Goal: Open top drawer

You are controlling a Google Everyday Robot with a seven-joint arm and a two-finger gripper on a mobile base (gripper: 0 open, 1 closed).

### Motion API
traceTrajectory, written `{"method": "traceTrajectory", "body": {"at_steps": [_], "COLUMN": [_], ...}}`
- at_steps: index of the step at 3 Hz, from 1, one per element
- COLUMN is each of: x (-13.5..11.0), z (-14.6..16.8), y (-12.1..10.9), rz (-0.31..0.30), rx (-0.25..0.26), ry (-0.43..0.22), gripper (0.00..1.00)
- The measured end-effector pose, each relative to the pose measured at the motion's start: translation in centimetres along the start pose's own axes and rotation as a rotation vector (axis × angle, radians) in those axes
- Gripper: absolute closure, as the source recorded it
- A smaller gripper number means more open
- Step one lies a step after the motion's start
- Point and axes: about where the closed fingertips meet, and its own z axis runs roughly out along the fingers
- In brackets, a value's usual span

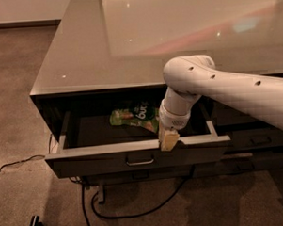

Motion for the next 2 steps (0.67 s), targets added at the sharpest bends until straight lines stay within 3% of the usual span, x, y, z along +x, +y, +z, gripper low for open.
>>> {"method": "traceTrajectory", "body": {"at_steps": [1, 2], "x": [-0.44, -0.44], "z": [-0.64, -0.57], "y": [3.99, 4.13], "rz": [-0.008, -0.008], "rx": [-0.032, -0.033], "ry": [-0.003, -0.003], "gripper": [0.82, 0.58]}}
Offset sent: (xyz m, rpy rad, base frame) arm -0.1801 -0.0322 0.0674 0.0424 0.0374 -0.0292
